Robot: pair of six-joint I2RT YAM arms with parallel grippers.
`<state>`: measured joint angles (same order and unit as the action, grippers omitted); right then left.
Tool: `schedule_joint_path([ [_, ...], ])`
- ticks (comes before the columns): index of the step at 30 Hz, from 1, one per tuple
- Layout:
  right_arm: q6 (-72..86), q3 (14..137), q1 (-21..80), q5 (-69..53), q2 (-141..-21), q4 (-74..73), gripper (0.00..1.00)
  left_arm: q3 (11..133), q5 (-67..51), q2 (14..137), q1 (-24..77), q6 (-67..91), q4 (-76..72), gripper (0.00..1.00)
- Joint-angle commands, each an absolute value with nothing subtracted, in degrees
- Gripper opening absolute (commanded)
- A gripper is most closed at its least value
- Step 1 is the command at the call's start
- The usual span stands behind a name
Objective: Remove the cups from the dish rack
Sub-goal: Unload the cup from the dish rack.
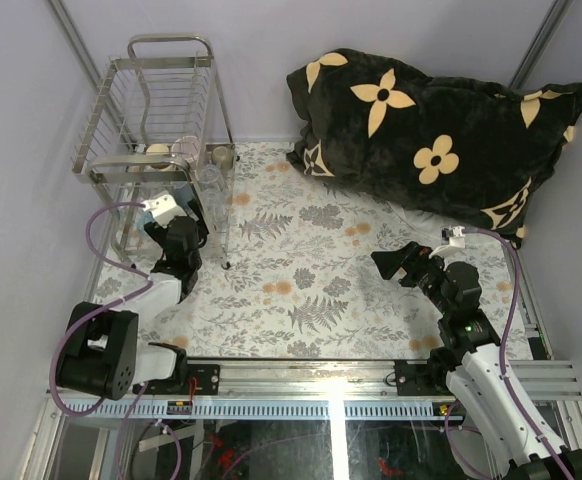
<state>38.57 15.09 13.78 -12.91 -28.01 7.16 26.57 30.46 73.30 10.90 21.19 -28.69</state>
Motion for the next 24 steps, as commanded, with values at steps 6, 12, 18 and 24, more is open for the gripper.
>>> schedule_joint_path([
  [6, 37.9, 14.9, 14.0, -11.9, -27.4, 10.3, 0.95, 25.8, 38.0, 69.7, 11.2, 24.4, -30.0, 0.88],
  [12, 38.1, 14.9, 14.0, -12.0, -27.5, 10.4, 0.95, 25.1, 35.8, 67.4, 11.2, 25.2, -30.5, 0.88],
  [18, 38.1, 14.9, 14.0, -12.0, -27.5, 10.4, 0.95, 25.2, 30.9, 67.5, 11.2, 25.4, -33.0, 0.88],
  [24, 38.1, 14.8, 14.0, -11.9, -27.6, 10.4, 0.95, 25.5, 26.0, 70.1, 11.2, 25.2, -35.1, 0.88],
])
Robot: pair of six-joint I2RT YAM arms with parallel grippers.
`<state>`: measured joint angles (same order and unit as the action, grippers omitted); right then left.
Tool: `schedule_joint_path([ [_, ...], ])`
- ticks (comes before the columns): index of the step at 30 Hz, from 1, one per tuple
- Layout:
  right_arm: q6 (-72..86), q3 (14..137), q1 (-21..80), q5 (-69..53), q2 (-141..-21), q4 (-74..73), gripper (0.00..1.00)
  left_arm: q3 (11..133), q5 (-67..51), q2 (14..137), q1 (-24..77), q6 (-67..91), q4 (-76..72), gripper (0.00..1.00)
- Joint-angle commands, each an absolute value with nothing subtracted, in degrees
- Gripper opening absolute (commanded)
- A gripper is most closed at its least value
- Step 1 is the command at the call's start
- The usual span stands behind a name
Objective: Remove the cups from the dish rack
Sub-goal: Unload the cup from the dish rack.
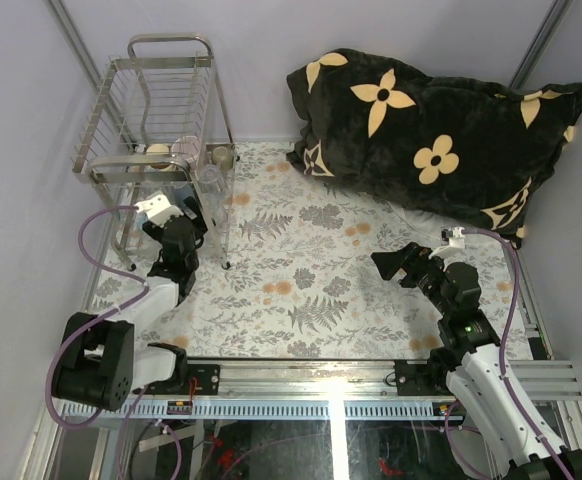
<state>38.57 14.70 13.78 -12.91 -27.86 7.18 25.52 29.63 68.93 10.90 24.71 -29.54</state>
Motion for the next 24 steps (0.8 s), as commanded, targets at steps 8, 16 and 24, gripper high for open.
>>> schedule_joint_path([
  [8, 38.1, 14.8, 14.0, -11.9, -27.9, 10.6, 0.95, 26.3, 22.1, 72.6, 11.2, 25.0, -37.2, 0.88],
  [16, 38.0, 14.8, 14.0, -11.6, -28.2, 10.7, 0.95, 26.1, 20.8, 74.3, 10.8, 26.2, -40.6, 0.89],
  [24, 38.1, 14.6, 14.0, -11.6, -28.5, 10.9, 0.95, 25.0, 28.0, 73.4, 10.5, 27.4, -38.4, 0.89],
])
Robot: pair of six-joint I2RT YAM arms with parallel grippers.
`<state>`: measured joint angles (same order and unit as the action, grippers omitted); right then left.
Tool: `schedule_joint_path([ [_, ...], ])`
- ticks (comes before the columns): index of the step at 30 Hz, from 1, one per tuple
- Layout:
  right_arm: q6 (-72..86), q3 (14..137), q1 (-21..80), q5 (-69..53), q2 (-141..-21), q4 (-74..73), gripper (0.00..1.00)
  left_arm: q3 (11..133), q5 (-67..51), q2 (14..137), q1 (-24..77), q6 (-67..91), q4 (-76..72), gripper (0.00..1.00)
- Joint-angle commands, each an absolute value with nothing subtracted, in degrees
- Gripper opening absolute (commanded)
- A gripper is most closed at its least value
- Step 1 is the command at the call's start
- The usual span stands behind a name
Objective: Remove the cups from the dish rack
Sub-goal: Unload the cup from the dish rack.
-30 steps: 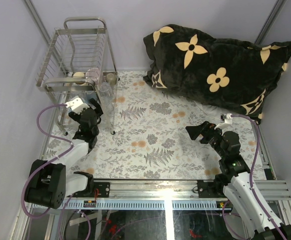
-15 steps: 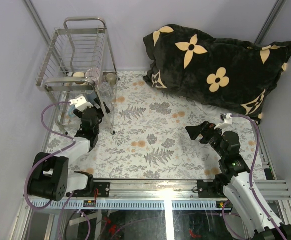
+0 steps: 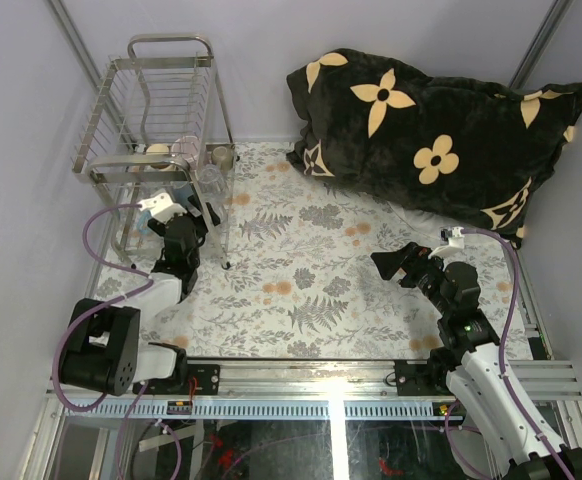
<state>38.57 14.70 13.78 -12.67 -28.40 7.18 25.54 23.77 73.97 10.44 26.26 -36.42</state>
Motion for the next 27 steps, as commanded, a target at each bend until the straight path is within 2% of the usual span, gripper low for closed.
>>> schedule_joint_path([
  [1, 38.1, 14.6, 14.0, -11.6, -28.6, 10.9, 0.95, 24.7, 29.3, 72.9, 10.5, 27.2, -37.8, 0.89],
  [9, 38.2, 14.4, 14.0, -11.8, -28.9, 11.2, 0.95, 25.6, 39.2, 70.3, 10.5, 27.2, -30.3, 0.89],
  [16, 38.2, 14.5, 14.0, -11.7, -28.8, 11.3, 0.95, 26.2, 37.7, 70.8, 10.5, 27.6, -29.6, 0.89],
  [27, 38.2, 14.4, 14.0, -11.7, -28.7, 11.2, 0.95, 27.6, 43.6, 70.4, 10.5, 29.7, -23.5, 0.88],
])
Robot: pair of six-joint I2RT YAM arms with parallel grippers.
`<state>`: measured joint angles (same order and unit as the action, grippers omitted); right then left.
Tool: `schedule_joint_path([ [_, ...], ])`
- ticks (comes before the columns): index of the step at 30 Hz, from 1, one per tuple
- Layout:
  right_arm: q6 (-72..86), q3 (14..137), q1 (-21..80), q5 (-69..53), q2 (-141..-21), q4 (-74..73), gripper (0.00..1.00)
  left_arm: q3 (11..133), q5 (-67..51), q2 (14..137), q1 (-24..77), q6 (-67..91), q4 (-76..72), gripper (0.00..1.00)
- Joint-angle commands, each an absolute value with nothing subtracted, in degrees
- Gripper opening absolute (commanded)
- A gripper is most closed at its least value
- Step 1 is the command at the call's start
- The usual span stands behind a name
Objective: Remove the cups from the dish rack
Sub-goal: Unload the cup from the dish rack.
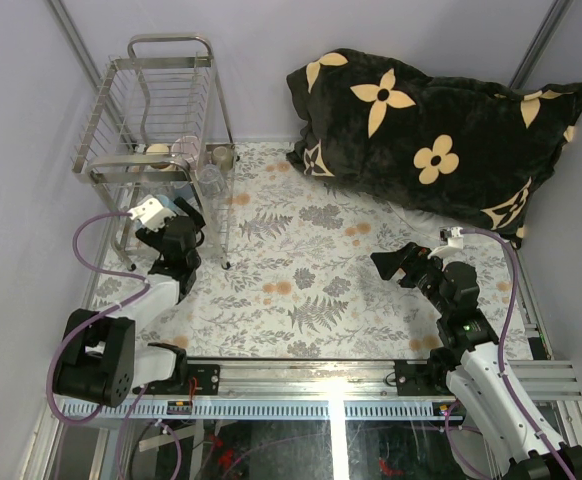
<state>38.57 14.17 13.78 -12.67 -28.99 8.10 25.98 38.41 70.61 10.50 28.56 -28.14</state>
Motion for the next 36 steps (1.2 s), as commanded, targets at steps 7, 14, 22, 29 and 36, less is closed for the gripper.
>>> schedule_joint_path([
  [7, 38.2, 14.5, 14.0, -11.7, -28.6, 11.2, 0.95, 27.1, 42.0, 69.5, 10.6, 30.2, -23.9, 0.88],
  [14, 38.4, 14.4, 14.0, -11.7, -29.2, 11.5, 0.95, 23.3, 32.4, 67.3, 10.6, 27.9, -34.3, 0.88],
  [22, 38.3, 14.4, 14.0, -11.9, -29.5, 11.7, 0.95, 22.1, 28.0, 67.0, 10.5, 28.9, -38.7, 0.90],
  [29, 38.4, 14.4, 14.0, -11.7, -29.7, 11.7, 0.95, 25.3, 23.2, 72.2, 10.5, 27.9, -38.7, 0.91],
  [36, 38.1, 14.4, 14.0, -11.4, -29.7, 11.5, 0.95, 25.7, 22.7, 74.9, 10.6, 26.7, -39.5, 0.91],
])
